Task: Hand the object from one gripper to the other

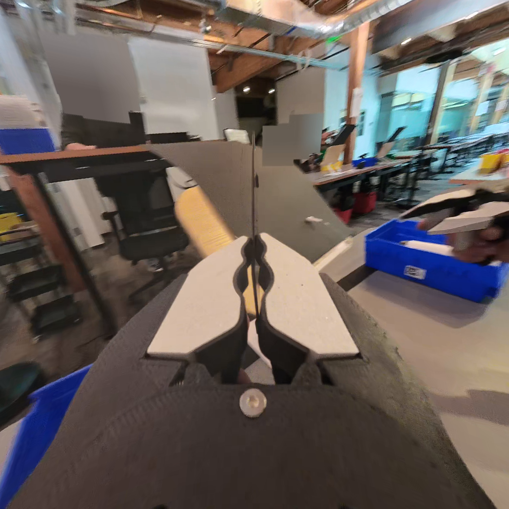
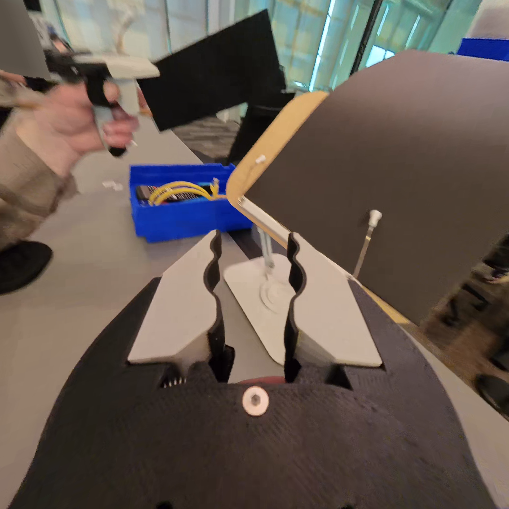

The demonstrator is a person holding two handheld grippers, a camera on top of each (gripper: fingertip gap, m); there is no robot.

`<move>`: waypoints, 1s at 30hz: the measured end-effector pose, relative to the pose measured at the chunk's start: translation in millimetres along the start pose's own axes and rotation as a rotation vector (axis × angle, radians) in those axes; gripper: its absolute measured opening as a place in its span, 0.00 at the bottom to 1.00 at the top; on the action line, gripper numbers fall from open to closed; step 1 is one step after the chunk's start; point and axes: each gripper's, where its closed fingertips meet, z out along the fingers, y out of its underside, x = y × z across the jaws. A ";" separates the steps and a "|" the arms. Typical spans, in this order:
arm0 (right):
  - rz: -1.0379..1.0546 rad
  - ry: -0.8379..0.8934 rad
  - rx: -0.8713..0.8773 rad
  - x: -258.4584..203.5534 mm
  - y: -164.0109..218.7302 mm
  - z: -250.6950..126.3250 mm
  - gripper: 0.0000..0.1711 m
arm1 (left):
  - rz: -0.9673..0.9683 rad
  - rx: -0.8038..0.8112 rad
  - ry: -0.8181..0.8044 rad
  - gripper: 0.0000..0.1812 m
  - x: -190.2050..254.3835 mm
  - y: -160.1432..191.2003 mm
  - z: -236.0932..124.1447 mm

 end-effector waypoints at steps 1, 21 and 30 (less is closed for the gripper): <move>0.031 -0.040 0.033 -8.3 -3.3 6.1 0.27 | -0.014 0.021 0.053 0.01 16.1 -3.0 5.7; 0.427 -0.409 0.501 -41.6 -39.1 12.2 0.08 | -0.303 0.072 0.555 0.00 179.2 22.3 52.7; 0.253 -0.426 0.317 -54.7 -25.8 8.1 0.00 | -0.224 0.002 0.585 0.14 173.2 31.7 51.0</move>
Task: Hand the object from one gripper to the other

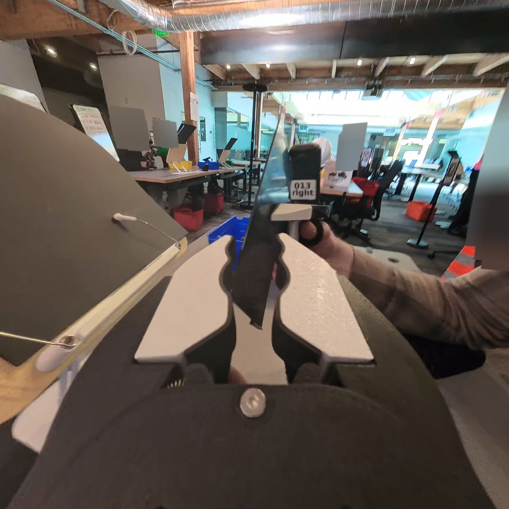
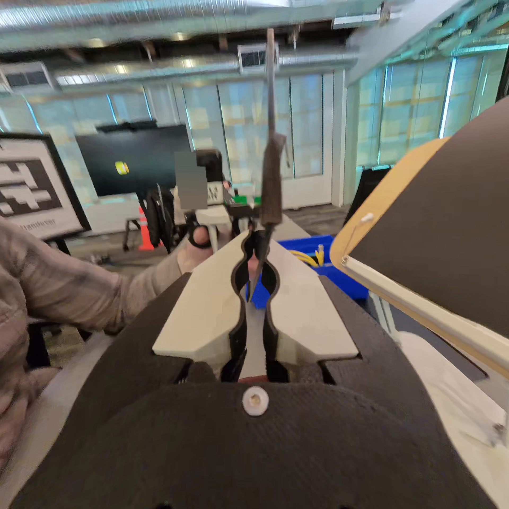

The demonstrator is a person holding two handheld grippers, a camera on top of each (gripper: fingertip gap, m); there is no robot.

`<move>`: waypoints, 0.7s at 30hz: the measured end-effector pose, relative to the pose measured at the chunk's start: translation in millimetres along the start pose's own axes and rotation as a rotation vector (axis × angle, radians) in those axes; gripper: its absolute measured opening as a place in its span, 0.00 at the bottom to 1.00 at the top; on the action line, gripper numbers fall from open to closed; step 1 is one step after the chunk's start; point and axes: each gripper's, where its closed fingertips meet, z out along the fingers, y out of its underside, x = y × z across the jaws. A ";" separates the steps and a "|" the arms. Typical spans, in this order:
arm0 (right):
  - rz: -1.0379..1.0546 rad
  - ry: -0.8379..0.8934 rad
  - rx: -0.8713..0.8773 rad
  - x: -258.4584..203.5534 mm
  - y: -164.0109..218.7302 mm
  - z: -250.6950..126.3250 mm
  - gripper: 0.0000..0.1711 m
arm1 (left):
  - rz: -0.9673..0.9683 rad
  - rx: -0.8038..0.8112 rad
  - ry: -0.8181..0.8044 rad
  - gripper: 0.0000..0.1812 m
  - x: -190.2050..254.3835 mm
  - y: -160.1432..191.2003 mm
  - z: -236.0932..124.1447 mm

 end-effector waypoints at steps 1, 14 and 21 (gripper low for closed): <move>-0.027 0.012 -0.064 1.2 8.0 -1.0 0.00 | 0.044 -0.018 -0.005 0.17 1.6 -1.6 -2.0; -0.142 -0.110 -0.648 -32.1 104.5 1.2 0.00 | 0.274 -0.223 0.029 0.27 37.7 27.1 18.7; -0.140 -0.186 -0.701 -46.9 121.2 6.1 0.00 | 0.295 -0.271 0.077 0.06 48.6 48.2 28.3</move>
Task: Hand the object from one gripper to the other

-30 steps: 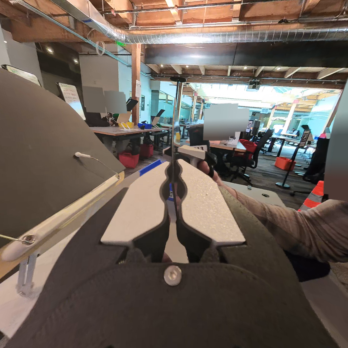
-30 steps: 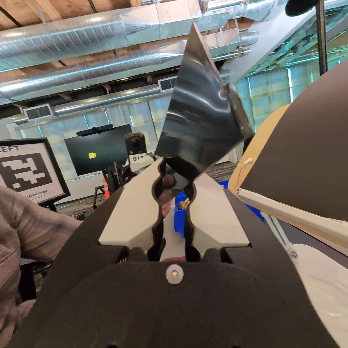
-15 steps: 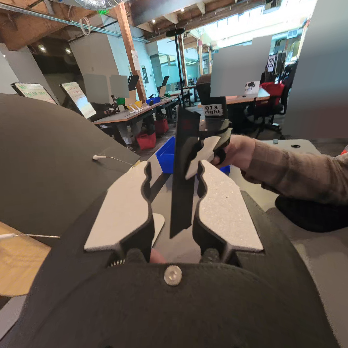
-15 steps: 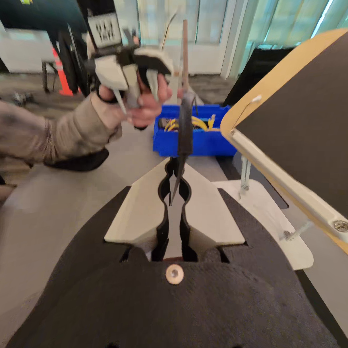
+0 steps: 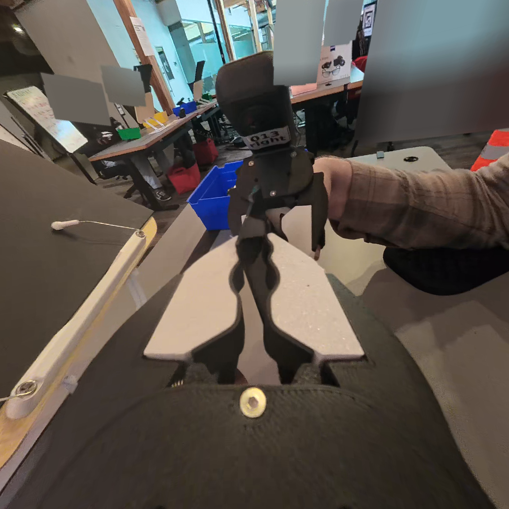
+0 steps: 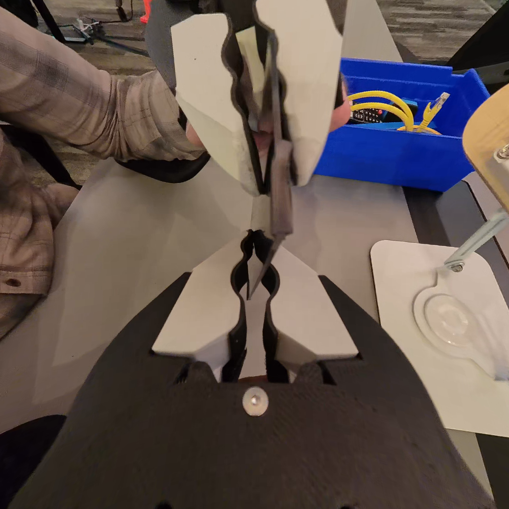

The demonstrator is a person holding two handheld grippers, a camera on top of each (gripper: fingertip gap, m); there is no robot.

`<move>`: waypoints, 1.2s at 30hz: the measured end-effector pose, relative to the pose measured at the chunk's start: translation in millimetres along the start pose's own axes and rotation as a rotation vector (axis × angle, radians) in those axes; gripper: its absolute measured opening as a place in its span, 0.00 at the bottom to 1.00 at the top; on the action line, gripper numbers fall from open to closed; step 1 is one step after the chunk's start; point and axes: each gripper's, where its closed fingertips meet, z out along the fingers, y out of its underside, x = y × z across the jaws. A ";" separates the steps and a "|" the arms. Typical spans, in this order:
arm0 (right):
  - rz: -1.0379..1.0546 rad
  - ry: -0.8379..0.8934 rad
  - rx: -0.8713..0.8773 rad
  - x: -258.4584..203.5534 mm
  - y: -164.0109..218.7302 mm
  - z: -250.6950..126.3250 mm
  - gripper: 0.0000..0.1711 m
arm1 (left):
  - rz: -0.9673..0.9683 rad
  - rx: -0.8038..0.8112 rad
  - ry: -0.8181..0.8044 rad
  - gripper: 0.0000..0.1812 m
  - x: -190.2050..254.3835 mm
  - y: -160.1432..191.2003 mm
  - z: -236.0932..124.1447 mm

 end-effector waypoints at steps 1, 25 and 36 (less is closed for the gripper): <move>0.003 0.005 0.004 1.2 -0.5 -0.4 0.00 | -0.012 0.004 0.016 0.04 2.2 -0.8 0.1; -0.383 1.045 -0.043 93.2 -52.2 2.5 0.70 | -0.622 0.576 -0.584 0.01 -128.0 -27.1 -107.5; -0.812 1.477 -0.198 96.7 -56.3 -14.8 0.31 | -0.852 0.675 -0.544 0.00 -119.0 -20.5 -96.4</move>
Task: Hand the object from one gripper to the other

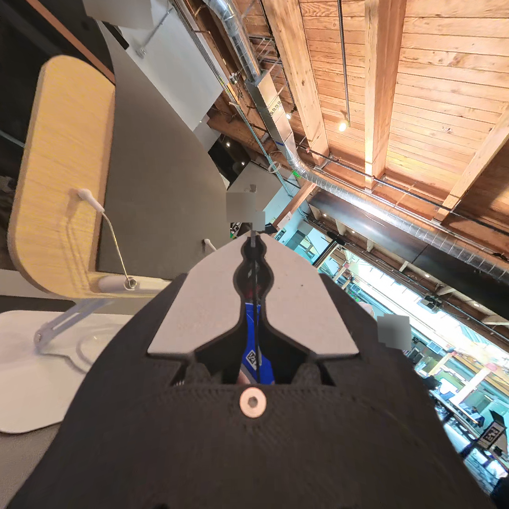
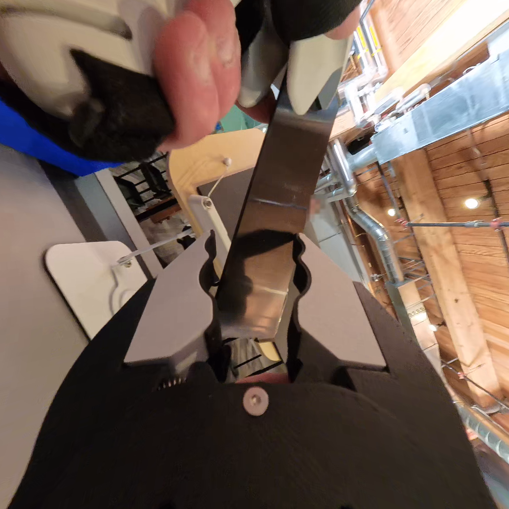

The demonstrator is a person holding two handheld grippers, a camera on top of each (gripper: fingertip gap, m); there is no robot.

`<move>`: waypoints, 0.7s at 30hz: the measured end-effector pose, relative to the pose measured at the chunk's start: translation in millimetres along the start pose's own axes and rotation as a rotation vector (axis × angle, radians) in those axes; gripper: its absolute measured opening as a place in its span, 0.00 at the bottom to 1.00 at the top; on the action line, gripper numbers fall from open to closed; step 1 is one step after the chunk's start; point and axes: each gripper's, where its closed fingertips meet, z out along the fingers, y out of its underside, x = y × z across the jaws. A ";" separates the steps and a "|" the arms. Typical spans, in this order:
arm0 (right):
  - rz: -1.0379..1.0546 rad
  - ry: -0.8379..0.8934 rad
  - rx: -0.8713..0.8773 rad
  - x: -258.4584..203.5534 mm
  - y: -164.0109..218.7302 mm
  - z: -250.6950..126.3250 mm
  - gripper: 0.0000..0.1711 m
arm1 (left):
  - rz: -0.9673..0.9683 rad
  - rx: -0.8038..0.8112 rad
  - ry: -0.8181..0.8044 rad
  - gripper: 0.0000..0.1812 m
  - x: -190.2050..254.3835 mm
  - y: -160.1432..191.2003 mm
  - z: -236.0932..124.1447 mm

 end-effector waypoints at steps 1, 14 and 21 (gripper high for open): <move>-0.016 0.021 0.012 4.3 1.6 -0.4 0.28 | -0.009 -0.001 -0.003 0.01 0.0 0.6 -0.1; 0.386 -0.137 0.072 44.1 42.9 4.9 0.00 | 0.176 -0.037 0.077 0.30 20.8 8.1 6.6; 1.027 -0.584 0.403 59.9 17.7 -19.4 0.00 | 0.290 -0.104 0.196 0.36 27.8 19.5 11.7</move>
